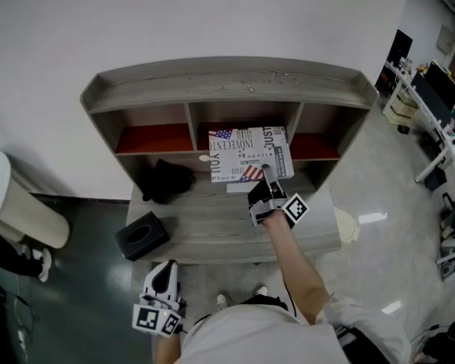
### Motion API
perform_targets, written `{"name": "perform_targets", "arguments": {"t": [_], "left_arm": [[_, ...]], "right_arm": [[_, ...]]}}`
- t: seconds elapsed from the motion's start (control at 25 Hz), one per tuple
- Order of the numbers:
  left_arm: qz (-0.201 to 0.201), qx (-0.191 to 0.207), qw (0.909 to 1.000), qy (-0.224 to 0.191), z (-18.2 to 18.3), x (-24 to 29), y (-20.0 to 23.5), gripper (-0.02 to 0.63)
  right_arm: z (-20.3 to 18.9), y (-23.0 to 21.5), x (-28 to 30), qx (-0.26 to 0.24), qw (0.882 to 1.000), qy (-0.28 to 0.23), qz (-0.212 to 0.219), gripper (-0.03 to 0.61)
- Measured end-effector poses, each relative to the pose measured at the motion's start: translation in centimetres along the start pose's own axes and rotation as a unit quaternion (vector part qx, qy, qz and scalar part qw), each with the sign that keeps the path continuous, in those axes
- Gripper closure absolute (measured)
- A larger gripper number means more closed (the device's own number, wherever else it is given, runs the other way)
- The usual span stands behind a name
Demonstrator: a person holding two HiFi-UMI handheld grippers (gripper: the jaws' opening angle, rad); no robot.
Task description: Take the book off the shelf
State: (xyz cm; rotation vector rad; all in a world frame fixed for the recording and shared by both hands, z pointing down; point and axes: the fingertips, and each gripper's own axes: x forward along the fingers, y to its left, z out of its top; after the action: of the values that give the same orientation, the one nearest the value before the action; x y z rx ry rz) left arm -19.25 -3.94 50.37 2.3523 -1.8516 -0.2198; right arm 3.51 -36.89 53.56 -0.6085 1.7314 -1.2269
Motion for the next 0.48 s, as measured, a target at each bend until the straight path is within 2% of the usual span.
{"name": "perform_targets", "arguments": {"t": [0.28,0.48], "left_arm": [[-0.036,-0.003,0.9993,0.004,-0.5,0.3,0.0,0.598],[-0.076,-0.011,0.9970,0.008,-1.2,1.5,-1.1,0.598]], "right_arm": [[-1.0,0.9,-2.4,-0.011,1.000,0.000,-0.003,0.396],[-1.2,1.9,-5.8,-0.019,1.000,-0.008,-0.015,0.396]]}}
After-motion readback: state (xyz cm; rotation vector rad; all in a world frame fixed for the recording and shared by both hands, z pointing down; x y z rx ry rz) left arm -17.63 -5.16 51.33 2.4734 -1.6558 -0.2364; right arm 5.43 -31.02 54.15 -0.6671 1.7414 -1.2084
